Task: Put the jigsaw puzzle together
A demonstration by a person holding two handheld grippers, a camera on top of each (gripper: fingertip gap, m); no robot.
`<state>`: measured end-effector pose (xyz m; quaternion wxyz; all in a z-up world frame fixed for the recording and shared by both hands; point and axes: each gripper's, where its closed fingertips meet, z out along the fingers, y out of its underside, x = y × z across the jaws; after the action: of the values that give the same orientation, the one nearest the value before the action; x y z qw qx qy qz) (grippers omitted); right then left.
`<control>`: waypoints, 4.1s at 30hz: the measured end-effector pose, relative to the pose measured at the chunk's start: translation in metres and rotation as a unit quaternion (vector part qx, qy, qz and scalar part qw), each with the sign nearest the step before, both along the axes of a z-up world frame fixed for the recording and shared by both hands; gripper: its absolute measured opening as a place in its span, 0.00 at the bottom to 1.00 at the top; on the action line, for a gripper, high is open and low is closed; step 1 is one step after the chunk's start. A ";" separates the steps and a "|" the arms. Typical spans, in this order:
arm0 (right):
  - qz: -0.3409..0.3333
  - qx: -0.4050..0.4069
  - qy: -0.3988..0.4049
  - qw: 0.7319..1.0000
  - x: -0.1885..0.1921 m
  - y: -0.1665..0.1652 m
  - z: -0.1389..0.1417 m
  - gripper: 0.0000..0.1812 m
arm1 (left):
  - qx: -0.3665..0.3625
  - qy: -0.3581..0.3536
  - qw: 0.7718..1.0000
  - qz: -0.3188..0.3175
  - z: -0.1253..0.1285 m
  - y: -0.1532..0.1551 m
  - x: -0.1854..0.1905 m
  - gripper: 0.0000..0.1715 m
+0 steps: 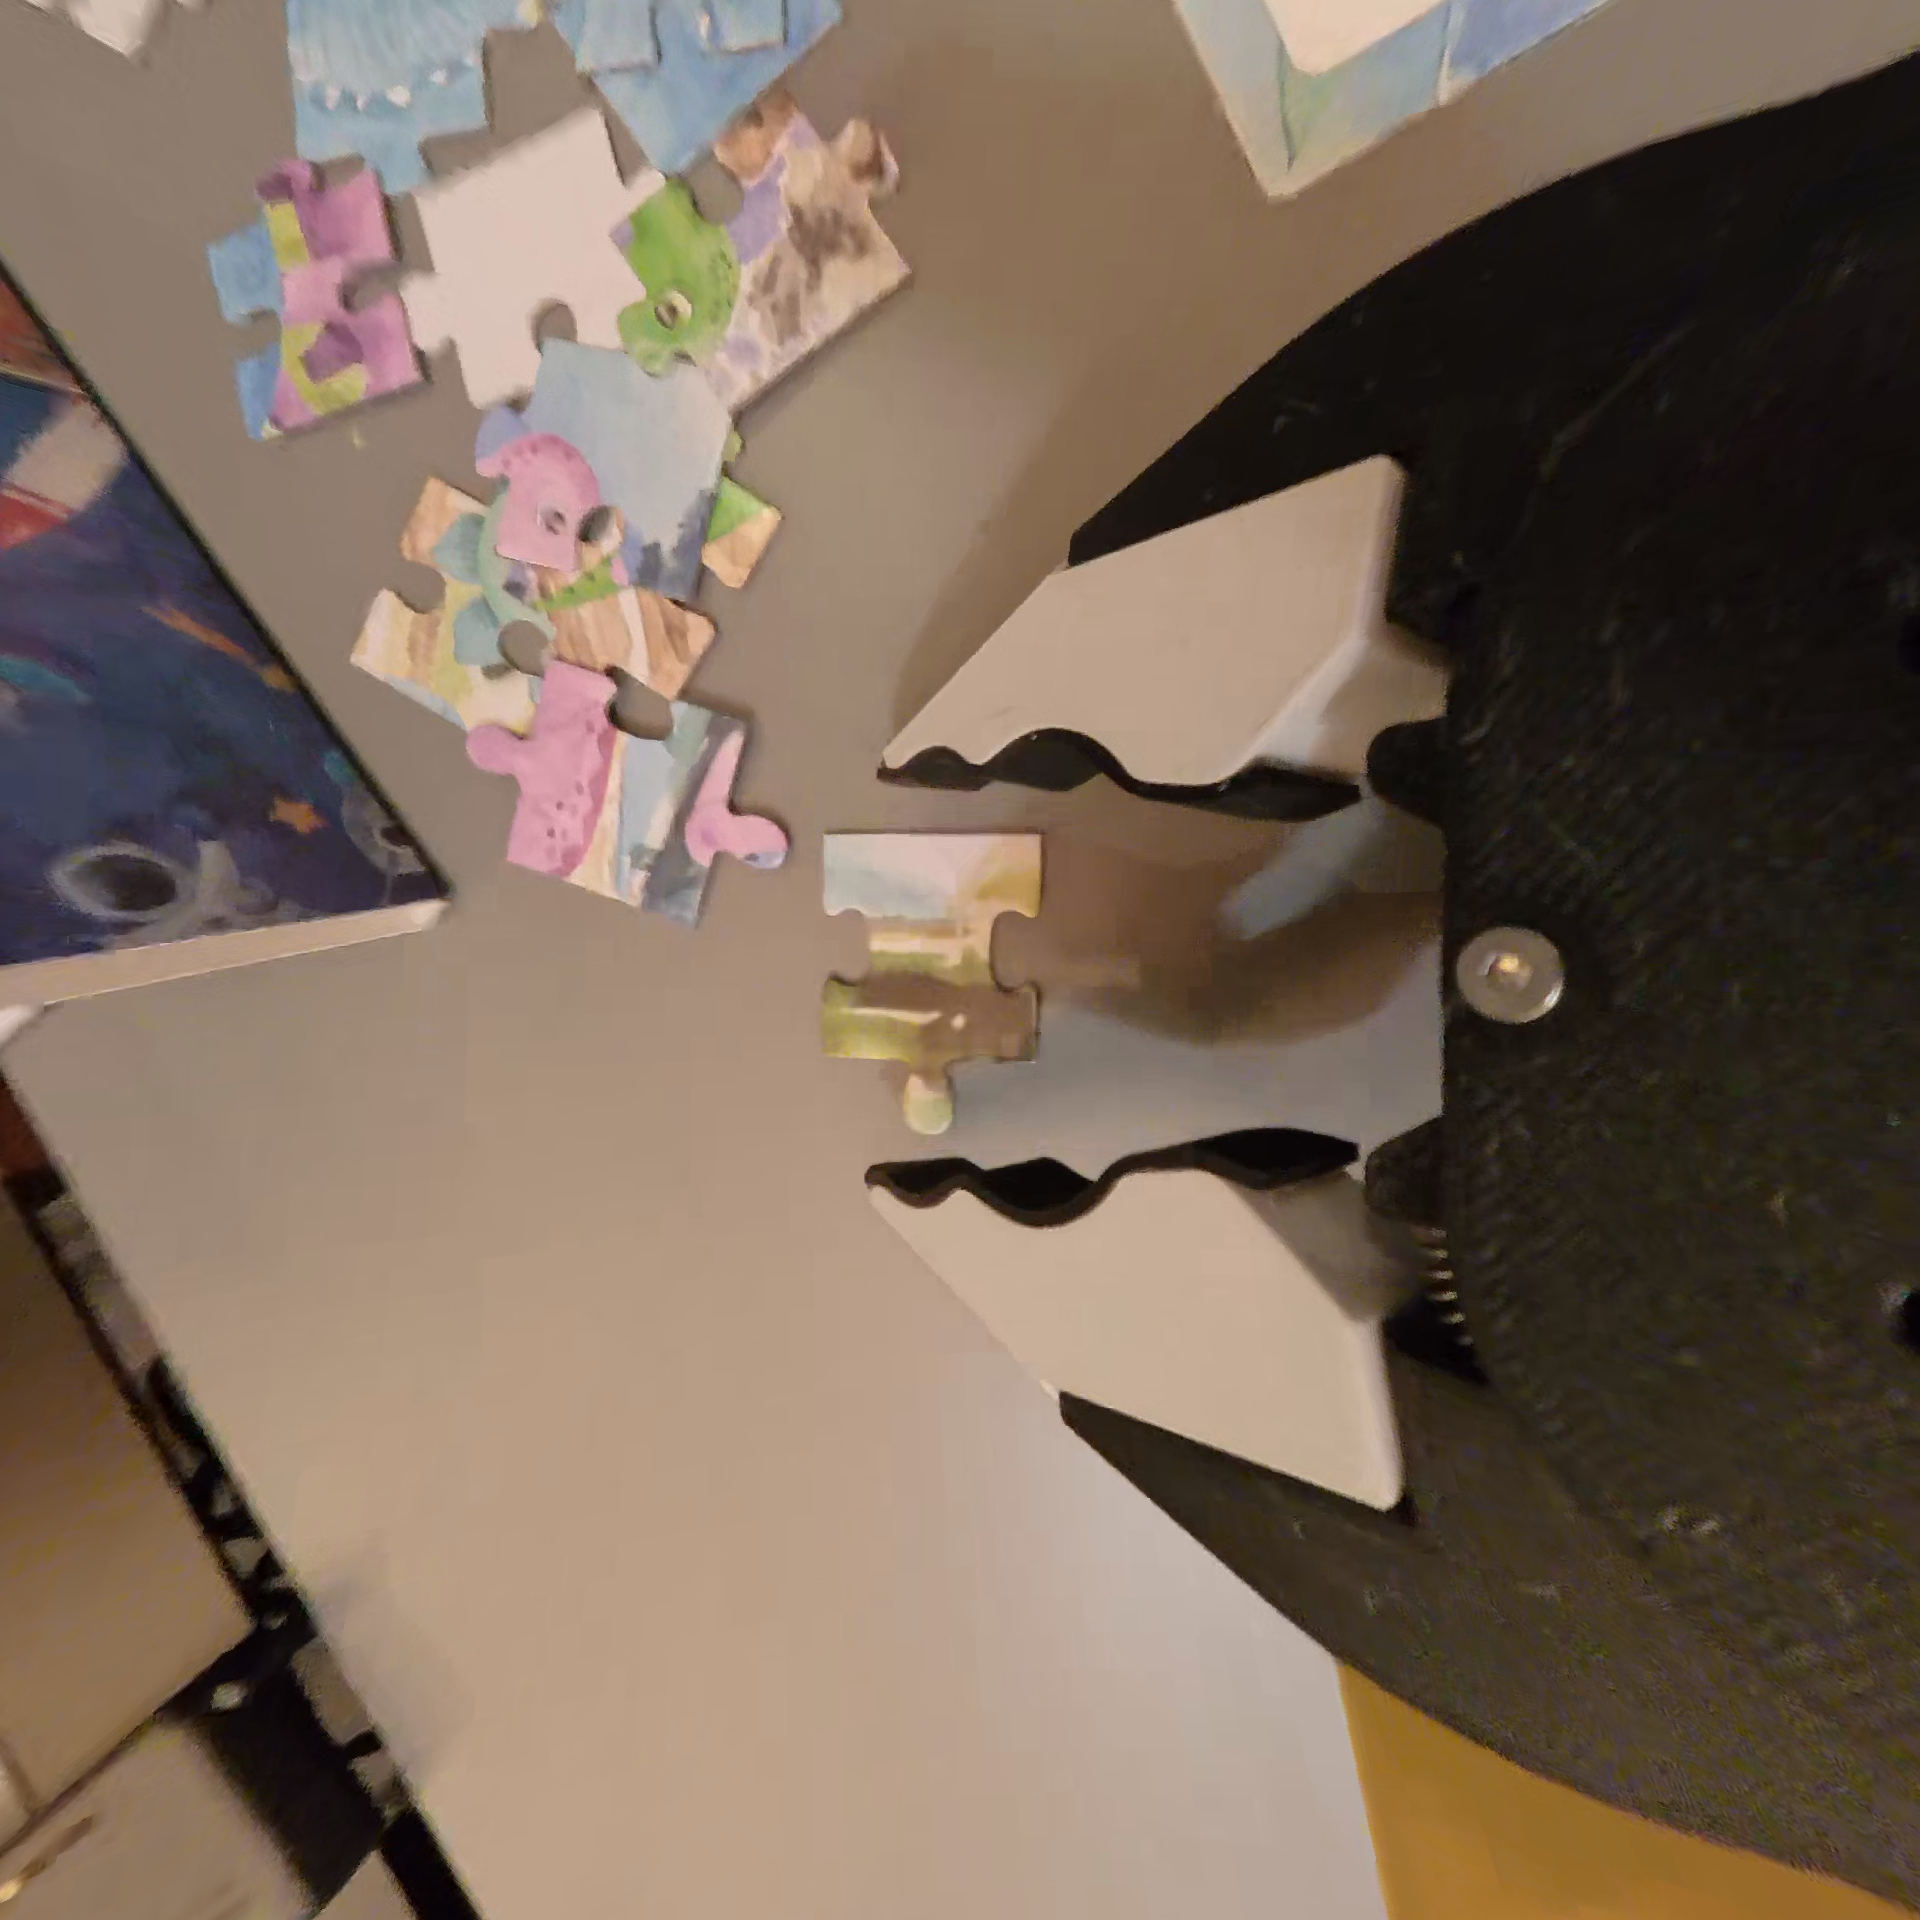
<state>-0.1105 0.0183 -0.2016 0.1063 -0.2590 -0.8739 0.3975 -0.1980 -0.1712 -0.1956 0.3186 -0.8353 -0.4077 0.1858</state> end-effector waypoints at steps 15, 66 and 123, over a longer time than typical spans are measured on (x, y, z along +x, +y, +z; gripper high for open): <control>-0.009 -0.024 -0.006 1.000 0.000 0.000 0.007 0.30 | 0.088 0.038 0.982 -0.163 0.008 0.119 0.046 0.51; -0.021 0.029 0.061 0.997 -0.005 0.022 0.018 0.28 | -0.040 -0.059 0.964 -0.257 -0.016 0.090 0.083 0.30; -0.009 0.068 0.100 0.993 -0.002 0.016 0.018 0.27 | 0.016 -0.053 0.994 -0.098 -0.015 0.042 0.026 0.18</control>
<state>-0.1129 0.0344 -0.1833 0.2139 -0.2180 -0.8813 0.3605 -0.1717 -0.1291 -0.2106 0.3266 -0.8746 -0.3435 0.1021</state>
